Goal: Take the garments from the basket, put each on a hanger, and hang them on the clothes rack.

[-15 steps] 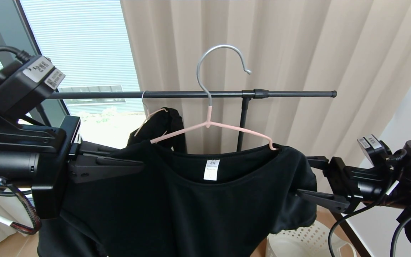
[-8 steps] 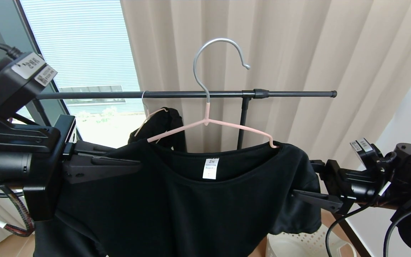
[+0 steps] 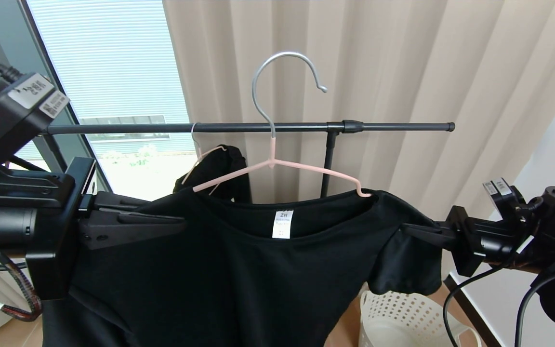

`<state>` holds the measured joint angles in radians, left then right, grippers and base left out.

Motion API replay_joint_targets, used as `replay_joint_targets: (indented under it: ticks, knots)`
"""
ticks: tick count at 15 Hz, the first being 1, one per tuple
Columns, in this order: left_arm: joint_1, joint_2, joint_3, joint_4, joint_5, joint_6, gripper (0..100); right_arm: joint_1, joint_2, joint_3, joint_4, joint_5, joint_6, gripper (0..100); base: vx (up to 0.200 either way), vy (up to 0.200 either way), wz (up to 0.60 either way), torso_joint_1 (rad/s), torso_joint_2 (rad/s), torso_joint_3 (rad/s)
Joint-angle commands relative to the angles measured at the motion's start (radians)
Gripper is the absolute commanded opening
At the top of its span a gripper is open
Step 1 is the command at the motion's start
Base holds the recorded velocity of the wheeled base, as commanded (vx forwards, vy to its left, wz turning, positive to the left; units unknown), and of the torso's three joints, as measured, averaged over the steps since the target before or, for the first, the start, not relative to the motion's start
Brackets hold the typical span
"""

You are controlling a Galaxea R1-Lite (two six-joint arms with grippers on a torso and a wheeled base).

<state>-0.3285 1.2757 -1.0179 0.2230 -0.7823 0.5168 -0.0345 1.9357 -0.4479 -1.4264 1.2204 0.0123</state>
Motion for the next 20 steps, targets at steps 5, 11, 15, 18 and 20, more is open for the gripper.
replay_joint_targets:
  ticks: [5,11,15,18,20]
  knots:
    - [0.034,-0.038,0.024,0.001,0.0,-0.001,0,-0.041,-0.012,-0.022,-0.002,0.002,0.0,0,0.0,0.0,0.0,0.0,0.0,0.0]
    - [0.032,-0.033,0.025,0.001,-0.002,-0.001,0,-0.022,-0.069,0.02,0.0,0.004,0.001,0,0.0,0.0,0.0,0.0,0.0,0.0]
    - [0.036,-0.027,0.032,0.001,0.0,-0.014,0,-0.021,-0.07,0.028,0.0,0.004,-0.018,100,0.0,0.0,0.0,0.0,0.0,0.0]
    - [0.057,-0.026,0.028,-0.001,0.0,-0.043,0,-0.015,-0.098,0.037,0.0,0.004,-0.02,100,0.0,0.0,0.0,0.0,0.0,0.0]
    - [0.077,-0.026,0.032,-0.001,0.0,-0.044,0,-0.013,-0.112,0.041,0.0,0.004,-0.02,100,0.0,0.0,0.0,0.0,0.0,0.0]
